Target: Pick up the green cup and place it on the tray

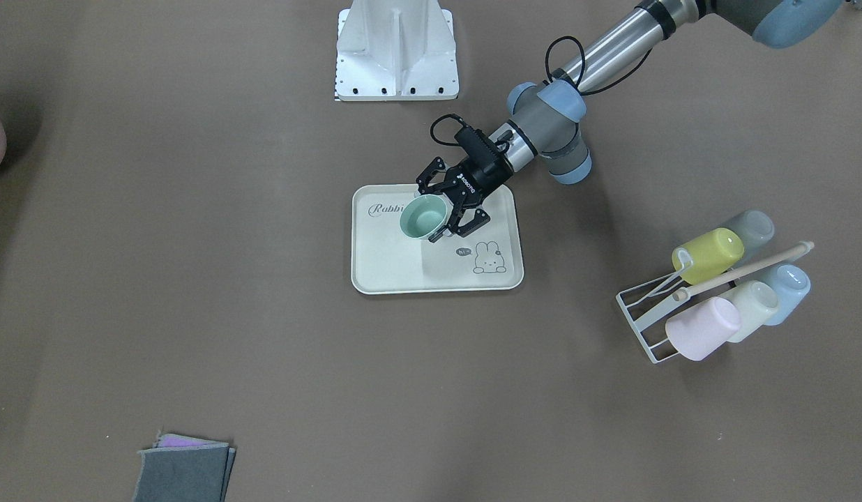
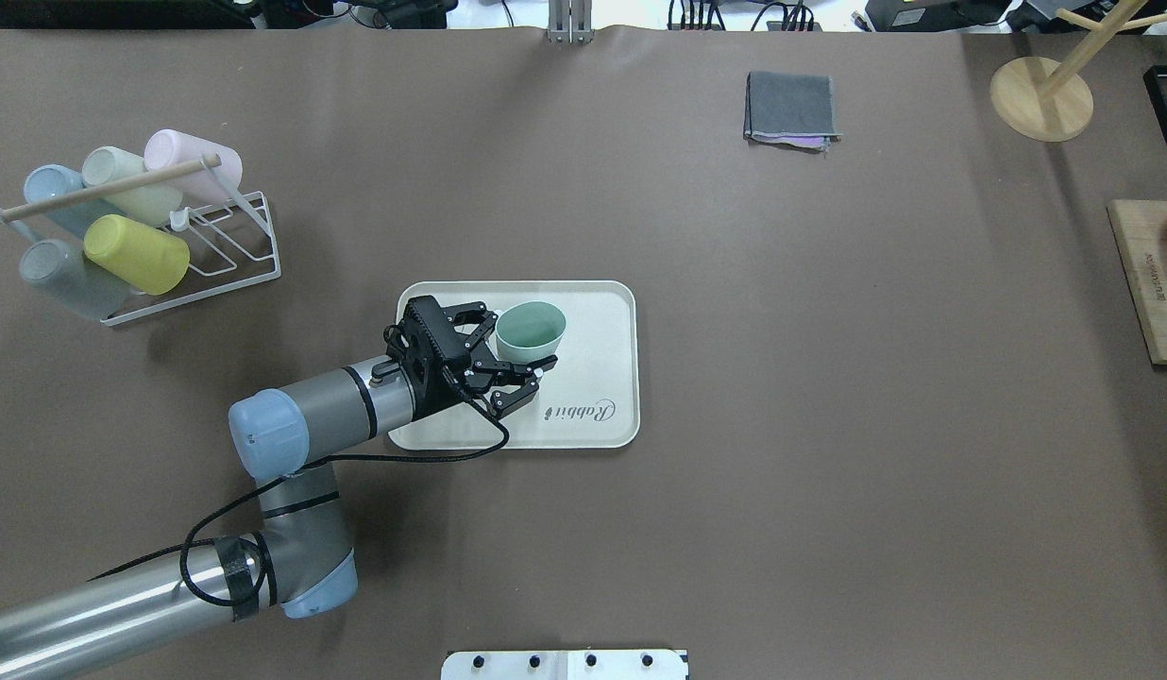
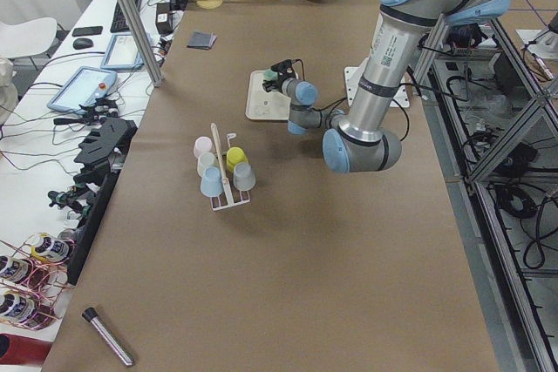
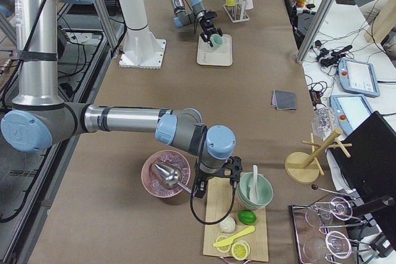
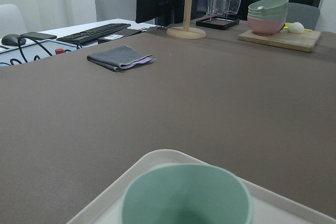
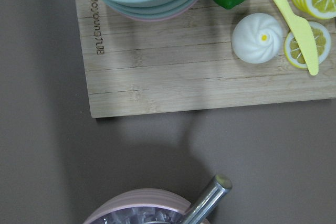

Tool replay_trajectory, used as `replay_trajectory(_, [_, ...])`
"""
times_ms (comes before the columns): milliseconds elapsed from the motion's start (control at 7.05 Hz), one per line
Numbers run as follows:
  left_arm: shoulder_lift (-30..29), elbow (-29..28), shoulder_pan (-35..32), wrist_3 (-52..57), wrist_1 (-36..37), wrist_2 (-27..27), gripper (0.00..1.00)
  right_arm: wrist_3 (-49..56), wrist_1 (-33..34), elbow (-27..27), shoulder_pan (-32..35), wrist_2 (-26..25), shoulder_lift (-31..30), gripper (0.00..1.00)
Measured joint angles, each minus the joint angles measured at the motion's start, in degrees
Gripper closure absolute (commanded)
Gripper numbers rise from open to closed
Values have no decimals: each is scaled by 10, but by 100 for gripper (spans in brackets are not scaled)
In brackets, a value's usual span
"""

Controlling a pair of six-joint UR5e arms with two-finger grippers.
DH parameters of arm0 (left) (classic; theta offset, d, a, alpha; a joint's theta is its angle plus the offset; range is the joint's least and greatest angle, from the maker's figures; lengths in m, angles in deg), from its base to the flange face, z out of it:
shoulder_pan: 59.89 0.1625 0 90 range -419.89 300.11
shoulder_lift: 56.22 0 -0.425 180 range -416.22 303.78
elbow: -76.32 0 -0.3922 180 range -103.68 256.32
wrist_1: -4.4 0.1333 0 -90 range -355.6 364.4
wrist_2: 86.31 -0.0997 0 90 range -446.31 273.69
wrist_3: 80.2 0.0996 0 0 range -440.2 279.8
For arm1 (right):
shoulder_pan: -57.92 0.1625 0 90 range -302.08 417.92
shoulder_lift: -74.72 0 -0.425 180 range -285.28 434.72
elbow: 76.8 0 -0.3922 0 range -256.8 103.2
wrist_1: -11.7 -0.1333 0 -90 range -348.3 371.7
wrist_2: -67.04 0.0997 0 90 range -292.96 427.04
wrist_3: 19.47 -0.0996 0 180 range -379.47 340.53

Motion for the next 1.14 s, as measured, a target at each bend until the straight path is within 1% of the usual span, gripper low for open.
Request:
replay_trajectory(142, [0, 3, 0, 0, -1, 0, 2, 0, 0, 0, 0, 0, -1, 0])
replay_trajectory(709, [5, 9, -2, 0, -9, 0, 2, -2, 0, 0, 0, 0, -2, 0])
replay_trajectory(851, [5, 20, -2, -1, -9, 0, 2, -2, 0, -1, 0, 0, -2, 0])
replay_trajectory(1135, [3, 62, -9, -5, 5, 1, 2, -3, 0, -3, 0, 1, -2, 0])
